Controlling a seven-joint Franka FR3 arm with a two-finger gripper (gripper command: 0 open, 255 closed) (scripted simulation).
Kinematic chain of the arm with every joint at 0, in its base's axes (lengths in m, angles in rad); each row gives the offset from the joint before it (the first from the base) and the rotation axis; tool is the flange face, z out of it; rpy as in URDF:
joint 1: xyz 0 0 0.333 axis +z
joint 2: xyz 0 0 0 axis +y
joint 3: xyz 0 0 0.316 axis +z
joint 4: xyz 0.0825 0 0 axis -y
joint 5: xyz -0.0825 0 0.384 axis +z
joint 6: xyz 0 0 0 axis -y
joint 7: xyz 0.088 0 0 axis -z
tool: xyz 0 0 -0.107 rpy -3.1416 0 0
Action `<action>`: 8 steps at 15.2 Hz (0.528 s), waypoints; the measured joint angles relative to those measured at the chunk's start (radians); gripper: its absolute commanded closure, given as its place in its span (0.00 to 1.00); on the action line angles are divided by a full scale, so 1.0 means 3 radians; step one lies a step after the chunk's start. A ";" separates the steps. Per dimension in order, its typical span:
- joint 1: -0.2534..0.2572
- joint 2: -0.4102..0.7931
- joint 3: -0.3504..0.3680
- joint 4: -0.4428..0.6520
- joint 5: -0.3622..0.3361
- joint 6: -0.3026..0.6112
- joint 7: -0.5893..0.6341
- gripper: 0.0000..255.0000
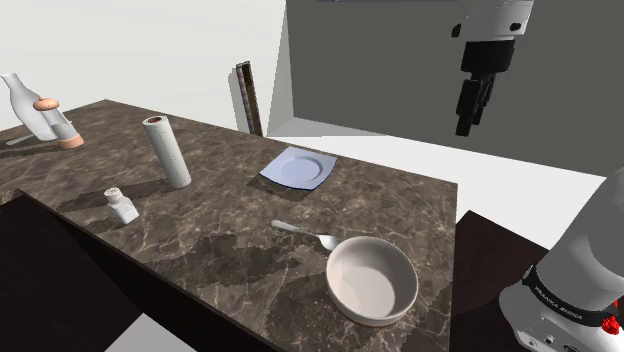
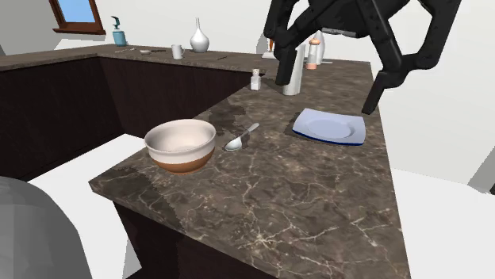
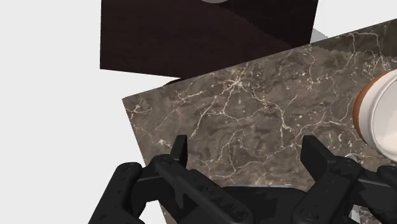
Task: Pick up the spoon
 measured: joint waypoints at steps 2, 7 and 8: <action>0.0014 0.0038 0.0018 0.0001 0.0017 0.0036 0.0009 0.00; 0.0153 0.0419 0.0215 0.0004 0.0183 0.0405 0.0107 0.00; 0.0181 0.0527 0.0256 0.0022 0.0214 0.0495 0.0124 0.00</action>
